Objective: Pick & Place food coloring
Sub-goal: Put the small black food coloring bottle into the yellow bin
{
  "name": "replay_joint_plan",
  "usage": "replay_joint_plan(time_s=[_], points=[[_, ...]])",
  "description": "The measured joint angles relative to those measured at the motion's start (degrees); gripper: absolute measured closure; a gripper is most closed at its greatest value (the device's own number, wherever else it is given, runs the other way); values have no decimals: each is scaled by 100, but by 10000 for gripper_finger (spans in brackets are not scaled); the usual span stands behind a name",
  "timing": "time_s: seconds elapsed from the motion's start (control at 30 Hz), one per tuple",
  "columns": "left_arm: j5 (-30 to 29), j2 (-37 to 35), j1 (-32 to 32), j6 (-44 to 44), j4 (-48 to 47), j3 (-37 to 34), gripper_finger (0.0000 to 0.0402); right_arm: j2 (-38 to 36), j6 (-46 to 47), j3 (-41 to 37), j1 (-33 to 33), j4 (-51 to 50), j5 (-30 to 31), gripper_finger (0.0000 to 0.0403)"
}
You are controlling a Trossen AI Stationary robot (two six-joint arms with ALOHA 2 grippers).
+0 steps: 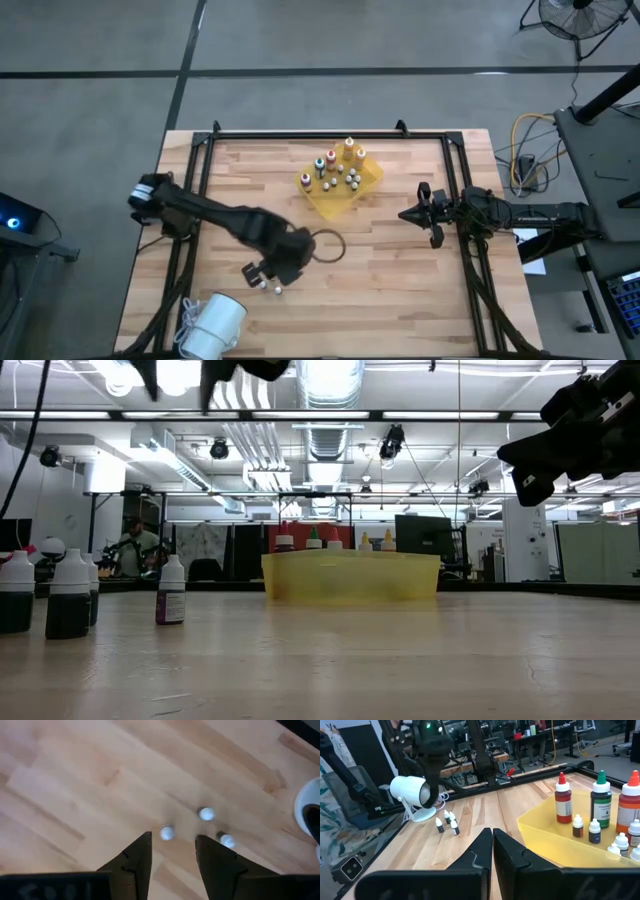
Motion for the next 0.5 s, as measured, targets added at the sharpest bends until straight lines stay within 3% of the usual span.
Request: replay_joint_plan(time_s=[0.27,0.5], points=[[-13,-347,-299,-363,685,-1121,278,-2,0,0,0,0,-2,394],[-141,-357,-299,-128,727,-1467,278,-4,0,0,-1,1,0,394]])
